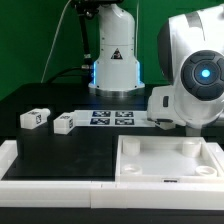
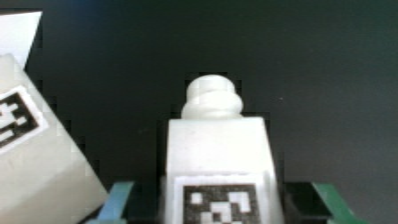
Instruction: Assemble one leg
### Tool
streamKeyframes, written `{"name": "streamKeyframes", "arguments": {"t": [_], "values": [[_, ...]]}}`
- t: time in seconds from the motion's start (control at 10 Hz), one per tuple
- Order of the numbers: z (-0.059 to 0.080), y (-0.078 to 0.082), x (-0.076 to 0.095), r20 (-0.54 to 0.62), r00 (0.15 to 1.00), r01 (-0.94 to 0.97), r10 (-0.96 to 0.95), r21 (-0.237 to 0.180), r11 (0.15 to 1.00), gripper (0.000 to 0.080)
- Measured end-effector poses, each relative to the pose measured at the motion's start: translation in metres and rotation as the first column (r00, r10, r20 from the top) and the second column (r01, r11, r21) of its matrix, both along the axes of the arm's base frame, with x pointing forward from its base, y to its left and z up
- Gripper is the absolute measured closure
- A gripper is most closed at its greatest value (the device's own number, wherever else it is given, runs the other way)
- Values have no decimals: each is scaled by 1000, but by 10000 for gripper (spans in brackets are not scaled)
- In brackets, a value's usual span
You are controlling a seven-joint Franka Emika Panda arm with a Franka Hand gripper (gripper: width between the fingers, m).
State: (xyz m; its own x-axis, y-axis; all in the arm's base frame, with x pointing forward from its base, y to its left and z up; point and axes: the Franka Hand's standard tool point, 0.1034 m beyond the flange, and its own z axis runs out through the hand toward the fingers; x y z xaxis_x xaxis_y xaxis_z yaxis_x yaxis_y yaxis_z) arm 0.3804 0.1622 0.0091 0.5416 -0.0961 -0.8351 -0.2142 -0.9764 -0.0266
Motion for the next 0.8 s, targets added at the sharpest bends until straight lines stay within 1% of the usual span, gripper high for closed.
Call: {"name": "streamKeyframes", "arguments": {"t": [0.1, 0.2, 0.3, 0.5, 0.6, 0.7, 0.8], "values": [[3, -3, 1, -8, 1000, -5, 5, 7, 1000, 513], [12, -8, 5, -20, 1000, -6, 6, 16, 1000, 513], [27, -9, 10, -32, 999, -11, 12, 24, 1000, 512], [73, -10, 19, -64, 997, -30, 33, 44, 999, 512], [89, -12, 24, -67, 997, -31, 34, 44, 999, 512], [101, -14, 31, -64, 997, -29, 31, 42, 999, 512], [94, -12, 36, -16, 1000, -22, 22, 38, 999, 512]]}}
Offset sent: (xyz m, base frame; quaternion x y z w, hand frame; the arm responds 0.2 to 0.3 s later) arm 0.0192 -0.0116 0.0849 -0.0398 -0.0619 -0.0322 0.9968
